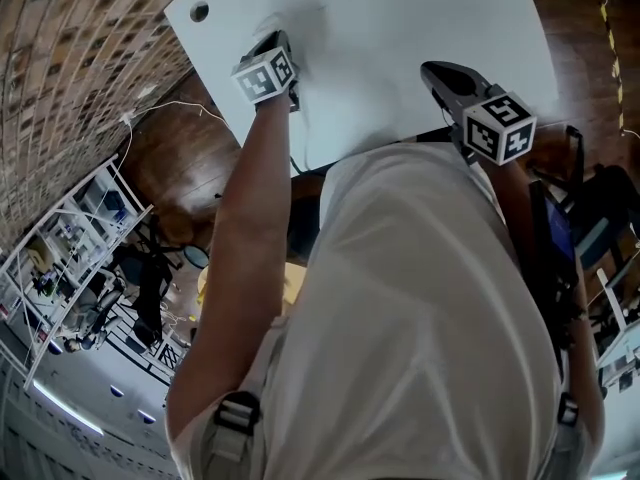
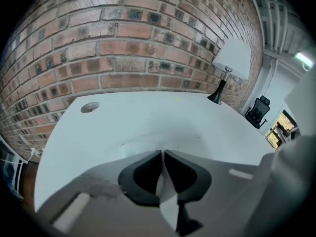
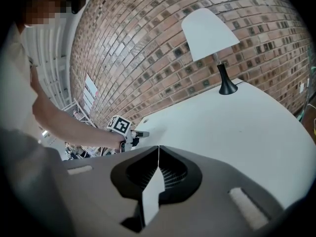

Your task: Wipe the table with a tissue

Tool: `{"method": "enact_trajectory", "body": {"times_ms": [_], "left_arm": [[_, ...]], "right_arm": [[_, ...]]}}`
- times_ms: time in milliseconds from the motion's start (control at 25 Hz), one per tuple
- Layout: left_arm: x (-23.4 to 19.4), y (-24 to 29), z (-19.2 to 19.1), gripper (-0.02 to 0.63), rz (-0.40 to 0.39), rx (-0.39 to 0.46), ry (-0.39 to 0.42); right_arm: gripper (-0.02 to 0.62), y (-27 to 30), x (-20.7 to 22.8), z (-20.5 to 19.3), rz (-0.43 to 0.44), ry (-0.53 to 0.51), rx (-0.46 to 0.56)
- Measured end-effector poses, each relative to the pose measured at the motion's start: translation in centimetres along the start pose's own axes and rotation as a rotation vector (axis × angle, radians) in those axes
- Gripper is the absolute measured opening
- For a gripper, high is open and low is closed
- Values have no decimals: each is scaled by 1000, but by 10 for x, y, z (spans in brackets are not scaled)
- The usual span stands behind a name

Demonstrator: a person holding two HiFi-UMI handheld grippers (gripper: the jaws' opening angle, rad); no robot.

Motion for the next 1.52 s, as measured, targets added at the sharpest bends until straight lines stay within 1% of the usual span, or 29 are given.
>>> {"method": "enact_trajectory", "body": {"times_ms": [160,280,360,560,680,760,840,880,1040,1200,1360,1440,1520], "left_arm": [[10,12,-7,23,-24,-27,15],[-3,21,0,23,-15,-27,30],[-3,21,10,23,-13,-26,13],[23,15,16,23,-31,-41,-29],[36,17,8,21,-82,-66,-50],[39,14,3,21,-123,-83,-29],[40,9,-2,21,-142,-92,-21],[42,5,-5,21,-143,-93,-35],[69,-15,-29,21,-115,-111,-148],[95,-23,-42,21,-38,-118,-196],[99,-20,-36,21,4,-119,-262],[95,-17,-31,21,32,-98,-301],[87,-13,-26,21,78,-66,-357]], "right_arm": [[11,-2,0,0,-16,-1,-7],[11,8,3,9,-12,-5,13],[11,7,7,12,-7,-2,11],[11,-17,19,10,-4,9,5],[11,-28,27,9,0,19,2],[11,-28,33,11,10,31,4],[11,-25,39,15,30,36,7],[11,-24,42,18,41,36,7],[11,-33,54,22,87,40,-1],[11,-36,66,25,121,38,-22],[11,-38,75,30,139,35,-33],[11,-39,79,31,138,41,-37],[11,-39,82,31,140,47,-48]]}}
Point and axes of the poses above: the fingertips, and each gripper's own axes: y forward along the fingers, x to its right, z out of its top, the point moved 4 cm from there along -y, backward along the fingers, and after that the axes turned 12 degrees about z, right-handed, at the moved point
